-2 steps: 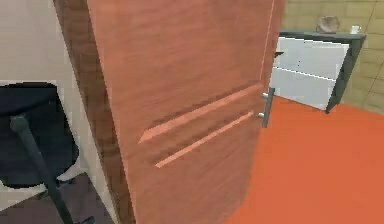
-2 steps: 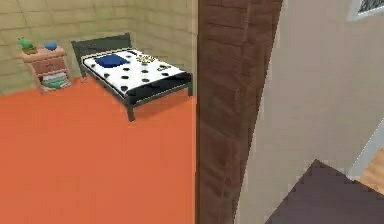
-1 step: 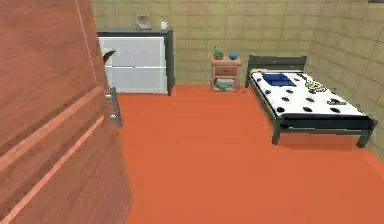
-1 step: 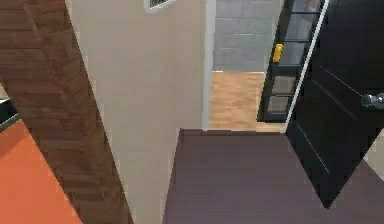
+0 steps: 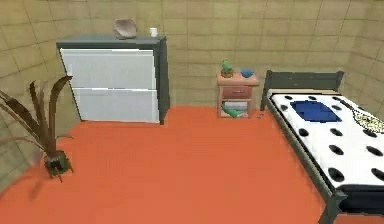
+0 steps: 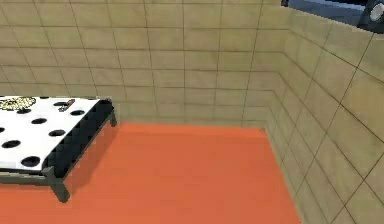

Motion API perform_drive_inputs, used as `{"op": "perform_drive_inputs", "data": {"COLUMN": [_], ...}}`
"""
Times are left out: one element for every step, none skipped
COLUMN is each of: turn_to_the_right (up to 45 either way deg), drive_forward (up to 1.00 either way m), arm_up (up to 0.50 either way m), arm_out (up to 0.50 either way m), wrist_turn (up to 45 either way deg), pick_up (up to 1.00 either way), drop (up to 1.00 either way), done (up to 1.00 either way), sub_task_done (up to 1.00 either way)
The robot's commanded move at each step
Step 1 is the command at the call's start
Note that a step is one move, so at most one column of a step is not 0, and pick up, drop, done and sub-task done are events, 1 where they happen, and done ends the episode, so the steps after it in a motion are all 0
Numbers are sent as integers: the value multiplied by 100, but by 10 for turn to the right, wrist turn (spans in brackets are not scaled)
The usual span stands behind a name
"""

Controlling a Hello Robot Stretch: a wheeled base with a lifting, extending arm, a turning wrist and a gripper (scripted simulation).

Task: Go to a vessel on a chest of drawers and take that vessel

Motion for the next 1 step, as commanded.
{"op": "perform_drive_inputs", "data": {"turn_to_the_right": [0], "drive_forward": [100], "arm_up": [0], "arm_out": [0], "wrist_turn": [0], "pick_up": [0], "drop": [0], "done": [0], "sub_task_done": [0]}}
